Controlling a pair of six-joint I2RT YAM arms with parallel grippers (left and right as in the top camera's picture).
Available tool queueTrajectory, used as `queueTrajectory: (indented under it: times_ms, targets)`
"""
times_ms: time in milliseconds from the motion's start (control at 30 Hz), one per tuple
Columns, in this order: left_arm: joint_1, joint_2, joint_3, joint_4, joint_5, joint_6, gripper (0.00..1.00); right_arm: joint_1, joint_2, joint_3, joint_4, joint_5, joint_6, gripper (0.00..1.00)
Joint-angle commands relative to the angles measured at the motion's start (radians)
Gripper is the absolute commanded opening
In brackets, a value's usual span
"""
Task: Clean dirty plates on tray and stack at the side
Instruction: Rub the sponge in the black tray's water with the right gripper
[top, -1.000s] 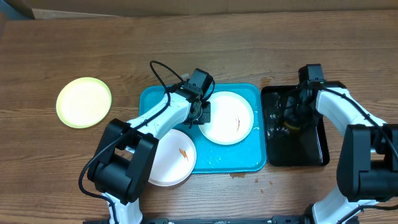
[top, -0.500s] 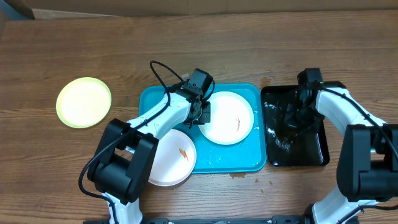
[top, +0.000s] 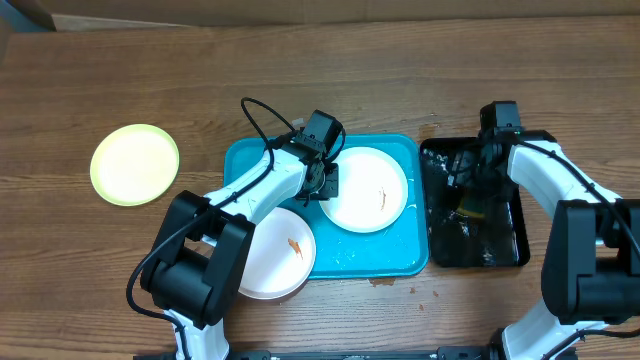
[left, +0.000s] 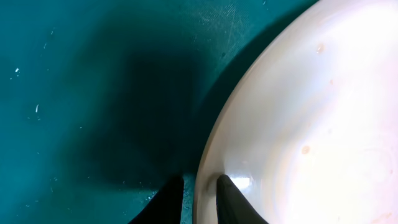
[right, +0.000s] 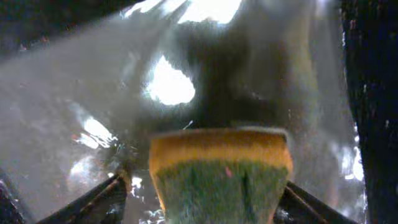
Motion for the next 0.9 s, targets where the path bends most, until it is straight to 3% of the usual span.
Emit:
queueTrajectory:
  times_ms: [0,33,100,133,200,233,267,300,333,400,433,500,533,600,667,767,867]
  targets:
    - [0.0,-0.001,-0.013,0.0,-0.003,-0.01,0.21,-0.002,-0.015,-0.003,0.018,0.021,0.003,0.58]
    - [0.0,-0.001,-0.013,0.0,-0.003,-0.01,0.21,-0.002,-0.015,-0.003,0.024,0.021,0.003,0.46]
    - [0.0,-0.001,-0.013,0.0,-0.003,-0.01,0.21,-0.002,-0.015,-0.003,0.039,0.021,0.003,0.1]
    - [0.0,-0.001,-0.013,0.0,-0.003,-0.01,0.21,-0.002,-0.015,-0.003,0.043,0.02,0.004,0.04]
    - [0.0,-0.001,-0.013,0.0,-0.003,-0.01,0.21,-0.001,-0.015,-0.003,0.041,0.019,0.004,0.04]
    - [0.0,-0.001,-0.013,0.0,-0.003,-0.01,0.21,0.0,-0.015,-0.003,0.037,0.011,0.003,0.12]
    - [0.0,-0.001,-0.013,0.0,-0.003,-0.01,0.21,0.0,-0.015,-0.003,0.031,-0.003,0.004,0.45]
    - [0.0,-0.001,-0.013,0.0,-0.003,-0.01,0.22,0.0,-0.015,-0.003,0.025,-0.015,0.003,0.66]
    - [0.0,-0.001,-0.013,0.0,-0.003,-0.01,0.22,0.0,-0.015,-0.003,0.014,-0.022,0.003,0.7]
    - [0.0,-0.001,-0.013,0.0,-0.003,-0.01,0.22,0.0,-0.015,-0.003,-0.009,-0.021,0.004,0.7]
    - [0.0,-0.001,-0.013,0.0,-0.003,-0.01,0.22,0.0,-0.015,-0.003,-0.018,-0.021,0.004,0.64]
    - [0.0,-0.001,-0.013,0.0,-0.003,-0.01,0.22,0.0,-0.016,-0.003,-0.029,-0.021,0.003,0.25]
    - [0.0,-0.001,-0.013,0.0,-0.003,-0.01,0.22,0.0,-0.016,-0.002,-0.031,-0.021,0.003,0.13]
    - [0.0,-0.001,-0.013,0.0,-0.003,-0.01,0.22,0.0,-0.016,0.002,-0.031,-0.021,0.004,0.12]
    - [0.0,-0.001,-0.013,0.0,-0.003,-0.01,0.22,0.0,-0.016,0.011,-0.04,-0.021,0.003,0.18]
    - [0.0,-0.001,-0.013,0.002,-0.003,-0.011,0.31,0.0,-0.016,0.033,-0.066,-0.021,0.003,0.24]
    - [0.003,-0.001,-0.012,0.019,-0.011,-0.01,0.32,0.0,-0.016,0.058,-0.106,-0.022,0.003,0.22]
